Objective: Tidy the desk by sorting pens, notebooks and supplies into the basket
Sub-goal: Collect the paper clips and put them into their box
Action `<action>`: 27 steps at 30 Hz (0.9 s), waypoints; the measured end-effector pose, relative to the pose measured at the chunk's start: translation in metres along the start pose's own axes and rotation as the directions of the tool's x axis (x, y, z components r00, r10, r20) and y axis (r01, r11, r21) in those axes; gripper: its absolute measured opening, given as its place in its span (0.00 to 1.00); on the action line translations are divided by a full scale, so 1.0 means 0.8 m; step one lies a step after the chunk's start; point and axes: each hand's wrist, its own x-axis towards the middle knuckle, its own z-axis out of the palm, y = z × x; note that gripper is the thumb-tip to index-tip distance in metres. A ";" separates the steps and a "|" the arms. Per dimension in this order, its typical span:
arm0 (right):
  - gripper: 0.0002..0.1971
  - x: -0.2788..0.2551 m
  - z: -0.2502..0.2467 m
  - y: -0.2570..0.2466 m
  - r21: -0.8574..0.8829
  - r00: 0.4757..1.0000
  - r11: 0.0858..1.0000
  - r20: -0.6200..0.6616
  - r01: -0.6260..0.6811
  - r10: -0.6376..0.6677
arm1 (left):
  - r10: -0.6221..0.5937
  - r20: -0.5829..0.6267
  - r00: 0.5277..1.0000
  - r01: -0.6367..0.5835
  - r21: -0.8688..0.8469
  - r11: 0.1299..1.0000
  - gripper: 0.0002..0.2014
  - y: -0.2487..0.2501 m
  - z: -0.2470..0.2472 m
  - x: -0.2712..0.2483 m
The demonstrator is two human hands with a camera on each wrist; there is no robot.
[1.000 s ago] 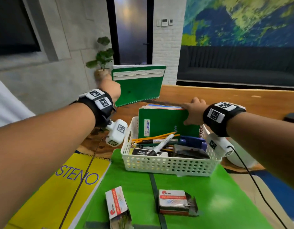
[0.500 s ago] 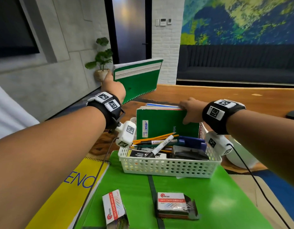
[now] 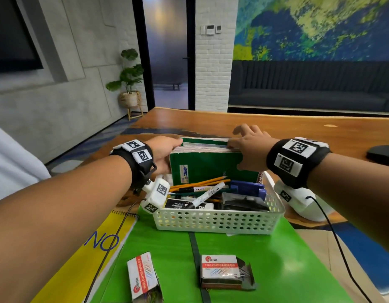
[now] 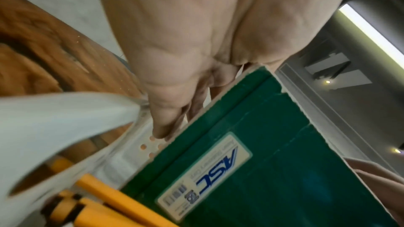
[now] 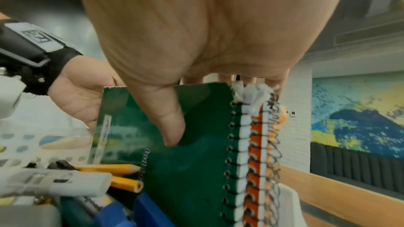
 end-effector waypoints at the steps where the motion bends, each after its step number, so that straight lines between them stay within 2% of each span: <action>1: 0.34 0.002 0.002 -0.001 0.033 1.000 0.999 0.015 -0.003 0.002 | 0.000 -0.014 1.000 0.000 0.012 1.000 0.20 0.002 -0.004 0.003; 3: 0.37 0.006 0.004 -0.003 0.112 0.999 0.994 0.043 -0.013 0.008 | 0.013 -0.054 0.998 -0.009 0.075 0.997 0.25 0.009 -0.009 0.003; 4: 0.35 0.008 0.005 -0.003 0.137 0.999 0.990 0.048 -0.018 0.011 | 0.028 -0.063 0.998 -0.019 0.141 0.990 0.23 0.014 -0.012 0.002; 6: 0.30 0.011 0.009 -0.003 0.165 0.999 0.986 0.043 -0.030 0.023 | 0.094 -0.165 0.982 -0.038 0.317 0.948 0.18 0.026 -0.022 -0.010; 8: 0.33 0.013 0.011 -0.004 0.167 0.998 0.985 0.049 -0.046 0.039 | 0.183 -0.257 0.949 -0.018 0.534 0.845 0.09 0.039 -0.038 -0.027; 9: 0.38 0.014 0.011 -0.005 0.164 0.998 0.985 0.058 -0.050 0.041 | 0.229 -0.245 0.942 0.014 0.712 0.702 0.07 0.043 -0.051 -0.040; 10: 0.44 0.014 0.011 -0.005 0.152 0.996 0.987 0.075 -0.050 0.039 | 0.251 -0.203 0.946 0.065 0.883 0.465 0.07 0.046 -0.064 -0.052; 11: 0.47 0.015 0.010 -0.006 0.139 0.995 0.989 0.091 -0.046 0.033 | 0.215 -0.163 0.963 0.127 0.977 0.171 0.10 0.045 -0.077 -0.067; 12: 0.45 0.016 0.008 -0.007 0.122 0.995 0.992 0.099 -0.038 0.025 | 0.130 -0.154 0.979 0.166 0.982 -0.086 0.15 0.036 -0.090 -0.077; 13: 0.42 0.017 0.007 -0.007 0.109 0.994 0.994 0.105 -0.028 0.017 | 0.022 -0.173 0.985 0.172 0.950 -0.261 0.21 0.022 -0.103 -0.084; 14: 0.40 0.017 0.006 -0.007 0.101 0.994 0.995 0.108 -0.022 0.011 | -0.069 -0.166 0.984 0.130 0.924 -0.359 0.27 0.003 -0.117 -0.088; 15: 0.38 0.017 0.006 -0.008 0.096 0.994 0.995 0.108 -0.021 0.011 | -0.146 -0.126 0.981 0.061 0.921 -0.385 0.34 -0.017 -0.128 -0.092; 17: 0.36 0.015 0.006 -0.009 0.086 0.995 0.996 0.102 -0.024 0.015 | -0.218 -0.007 0.976 -0.057 0.957 -0.285 0.46 -0.053 -0.142 -0.098; 18: 0.36 0.014 0.007 -0.009 0.081 0.995 0.996 0.103 -0.024 0.016 | -0.219 0.038 0.975 -0.095 0.963 -0.252 0.49 -0.068 -0.146 -0.102; 20: 0.37 0.013 0.006 -0.010 0.078 0.994 0.997 0.107 -0.024 0.016 | -0.181 0.055 0.982 -0.113 0.939 -0.325 0.50 -0.087 -0.150 -0.105; 22: 0.38 0.012 0.004 -0.011 0.079 0.994 0.997 0.106 -0.020 0.012 | -0.131 0.012 0.991 -0.066 0.907 -0.417 0.50 -0.093 -0.153 -0.107; 24: 0.39 0.012 0.004 -0.011 0.070 0.994 0.997 0.112 -0.019 0.011 | -0.130 -0.019 0.991 -0.032 0.923 -0.382 0.40 -0.082 -0.154 -0.112; 27: 0.38 0.012 0.005 -0.010 0.062 0.993 0.998 0.119 -0.019 0.012 | -0.246 -0.011 0.969 -0.042 0.977 -0.207 0.11 -0.036 -0.154 -0.118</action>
